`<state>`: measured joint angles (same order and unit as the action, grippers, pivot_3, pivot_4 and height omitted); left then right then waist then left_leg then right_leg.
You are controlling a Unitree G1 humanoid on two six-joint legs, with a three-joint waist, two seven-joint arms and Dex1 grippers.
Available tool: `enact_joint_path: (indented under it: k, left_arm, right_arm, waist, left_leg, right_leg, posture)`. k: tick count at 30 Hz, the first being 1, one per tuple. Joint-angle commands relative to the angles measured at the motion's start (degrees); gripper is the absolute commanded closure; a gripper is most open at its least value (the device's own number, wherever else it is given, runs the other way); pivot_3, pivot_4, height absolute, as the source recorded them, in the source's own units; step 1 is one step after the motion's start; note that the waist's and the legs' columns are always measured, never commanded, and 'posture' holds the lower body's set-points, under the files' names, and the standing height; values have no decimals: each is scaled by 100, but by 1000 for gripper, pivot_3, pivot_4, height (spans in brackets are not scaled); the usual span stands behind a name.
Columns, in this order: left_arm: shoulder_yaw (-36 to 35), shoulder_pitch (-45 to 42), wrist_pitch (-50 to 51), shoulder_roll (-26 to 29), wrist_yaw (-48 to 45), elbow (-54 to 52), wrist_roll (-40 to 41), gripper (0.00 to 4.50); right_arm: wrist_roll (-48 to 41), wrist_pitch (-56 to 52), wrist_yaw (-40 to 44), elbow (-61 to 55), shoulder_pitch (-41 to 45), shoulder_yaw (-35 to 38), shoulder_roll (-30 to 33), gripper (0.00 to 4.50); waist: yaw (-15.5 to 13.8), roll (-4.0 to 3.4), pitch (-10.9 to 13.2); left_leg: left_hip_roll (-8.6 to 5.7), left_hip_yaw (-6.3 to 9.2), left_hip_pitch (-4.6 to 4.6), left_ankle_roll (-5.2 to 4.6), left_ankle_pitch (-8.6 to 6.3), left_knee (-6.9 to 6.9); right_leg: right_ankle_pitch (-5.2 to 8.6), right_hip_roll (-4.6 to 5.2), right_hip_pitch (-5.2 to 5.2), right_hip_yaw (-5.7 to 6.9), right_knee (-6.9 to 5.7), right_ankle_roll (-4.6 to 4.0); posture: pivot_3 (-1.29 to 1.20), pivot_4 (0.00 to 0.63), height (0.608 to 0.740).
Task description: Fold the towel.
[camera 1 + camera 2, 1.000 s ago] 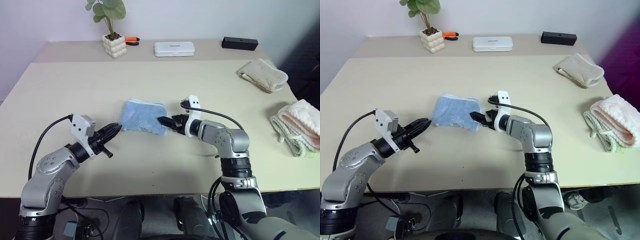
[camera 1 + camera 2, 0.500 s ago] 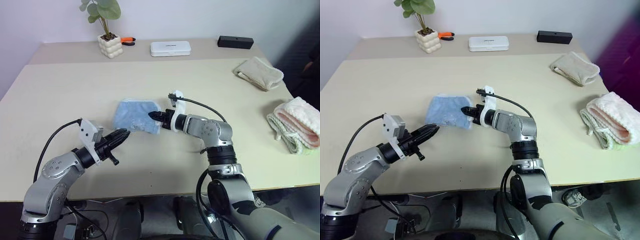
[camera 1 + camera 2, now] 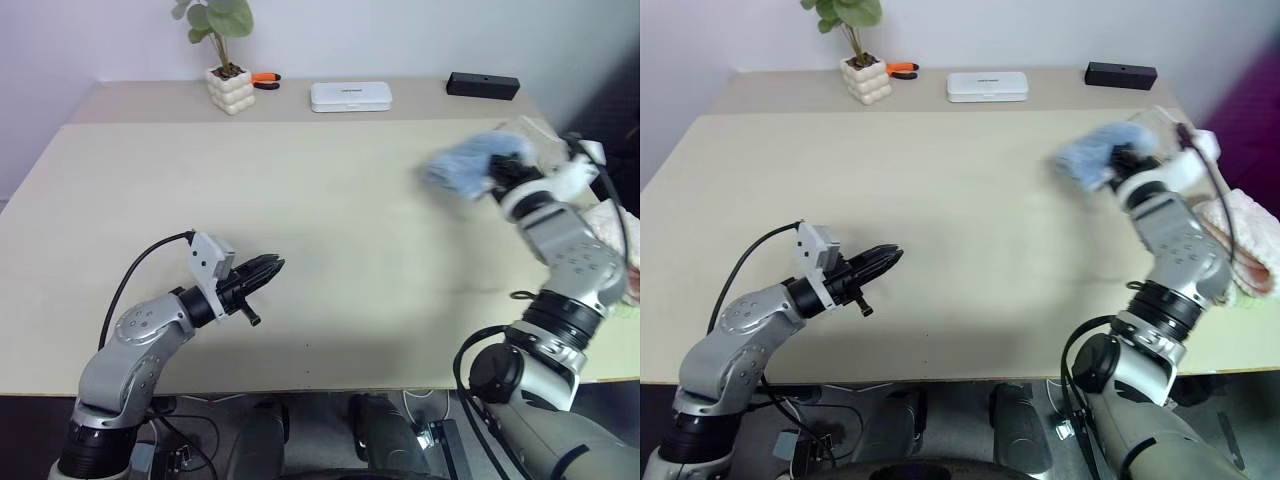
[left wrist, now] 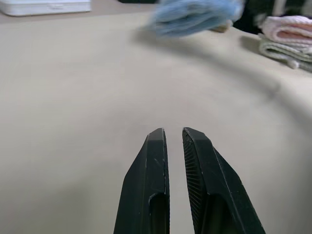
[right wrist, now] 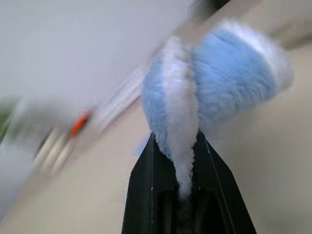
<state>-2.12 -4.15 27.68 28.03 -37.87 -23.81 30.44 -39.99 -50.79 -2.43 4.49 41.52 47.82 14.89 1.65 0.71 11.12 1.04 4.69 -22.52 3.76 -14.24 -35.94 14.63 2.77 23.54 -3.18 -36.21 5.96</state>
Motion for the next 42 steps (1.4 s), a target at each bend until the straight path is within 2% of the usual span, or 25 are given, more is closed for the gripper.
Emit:
enact_joint_path:
  k: [1, 4, 8, 15, 18, 21, 25, 34, 39, 42]
  left_arm:
    - [257, -322, -164, -98, -190, 112, -62, 3991]
    - [411, -506, -196, -174, -262, 261, -130, 3991]
    - [515, -614, -224, -229, -330, 368, -194, 3991]
    - [535, -549, -292, -219, -421, 398, -267, 3991]
    - [494, -484, -273, -206, -405, 346, -248, 3991]
    - [504, -425, -265, -215, -383, 298, -249, 3991]
    - [553, -342, -312, -244, -372, 292, -292, 3991]
    - [359, -503, -526, -367, -204, 665, -430, 3991]
    - [-84, -761, -1120, -337, 185, 1412, -839, 3991]
    - [-245, -833, -1293, -257, 210, 1673, -922, 3991]
  right_arm:
    - [-211, -190, -758, -78, -425, 524, 109, 4473]
    - [-512, -451, -1108, -173, -720, 682, -12, 4473]
    - [-728, -524, -1263, -493, -992, 533, -176, 4473]
    - [-1137, -512, -1611, -735, -1139, 495, -250, 4473]
    - [-1776, -615, -1730, -923, -1069, 584, -309, 3417]
    - [-1987, -544, -1997, -946, -1102, 569, -246, 2060]
    - [-1851, -377, -2184, -1047, -1284, 385, -64, 29]
    - [-830, -162, -1222, -2408, -2275, -955, 1285, 29]
    - [-195, 212, 389, -3143, -2613, -2308, 2433, 29]
    - [241, 725, 1325, -3125, -2728, -2932, 2882, 29]
  waist:
    - [47, -3, -2]
    - [125, -19, -1]
    - [205, -37, -4]
    - [195, -37, -5]
    - [194, -38, -4]
    - [191, -38, -4]
    - [172, -39, -4]
    - [87, -48, -1]
    - [102, -49, -1]
    - [81, -44, -2]
  left_leg:
    - [1, 1, 4, -1, 0, 2]
    - [2, -1, 5, -2, 0, 1]
    - [2, -7, 10, -3, 0, 0]
    - [2, -6, 6, -3, 0, -2]
    - [2, -5, 6, -3, 0, -2]
    - [3, -5, 7, -4, 0, -1]
    - [2, -5, 6, -4, 0, -2]
    - [2, -8, 3, -4, 0, -5]
    - [3, -10, 6, -4, 0, -5]
    - [5, -8, 7, -4, -1, -5]
  right_leg:
    - [0, -2, -1, 1, -5, -1]
    - [0, -4, 0, -4, -10, -1]
    - [0, -6, 0, -14, -14, -1]
    - [2, -6, 0, -13, -12, 1]
    - [2, -6, 0, -13, -12, 1]
    - [2, -7, 0, -13, -12, 1]
    - [4, -6, 0, -13, -11, -1]
    - [12, -6, 0, -15, -3, -14]
    - [12, -8, 0, -18, -2, -15]
    - [12, -10, -2, -16, 0, -11]
  posture:
    - [0, 150, 737]
    - [0, 150, 737]
    - [0, 150, 737]
    - [0, 150, 737]
    - [0, 150, 737]
    - [0, 150, 737]
    - [0, 150, 737]
    - [0, 150, 737]
    - [0, 150, 737]
    - [0, 150, 737]
